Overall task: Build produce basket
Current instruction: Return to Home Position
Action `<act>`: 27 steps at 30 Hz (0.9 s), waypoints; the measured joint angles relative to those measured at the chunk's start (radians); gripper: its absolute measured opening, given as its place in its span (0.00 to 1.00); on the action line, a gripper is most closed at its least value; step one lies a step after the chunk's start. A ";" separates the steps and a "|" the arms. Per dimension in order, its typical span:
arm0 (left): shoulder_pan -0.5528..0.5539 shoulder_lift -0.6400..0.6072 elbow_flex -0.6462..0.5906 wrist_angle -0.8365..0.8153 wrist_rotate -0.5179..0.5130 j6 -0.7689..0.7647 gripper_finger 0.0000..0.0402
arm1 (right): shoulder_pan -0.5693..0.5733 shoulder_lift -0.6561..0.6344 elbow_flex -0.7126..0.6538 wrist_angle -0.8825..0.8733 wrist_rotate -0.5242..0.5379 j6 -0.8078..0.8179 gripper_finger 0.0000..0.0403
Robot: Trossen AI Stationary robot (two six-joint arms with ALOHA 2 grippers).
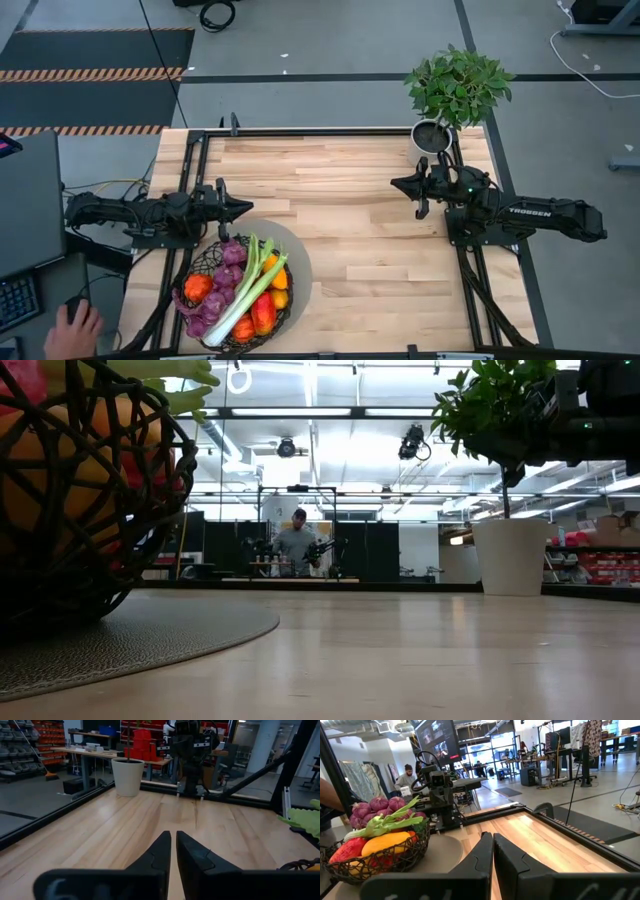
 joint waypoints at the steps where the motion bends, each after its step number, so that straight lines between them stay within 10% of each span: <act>1: 0.000 0.000 0.000 0.000 0.000 0.000 0.09 | 0.000 0.000 0.000 0.000 0.000 0.000 0.05; 27: 0.000 0.000 0.000 0.000 0.000 0.000 0.06 | 0.000 0.000 0.000 0.000 0.000 0.000 0.05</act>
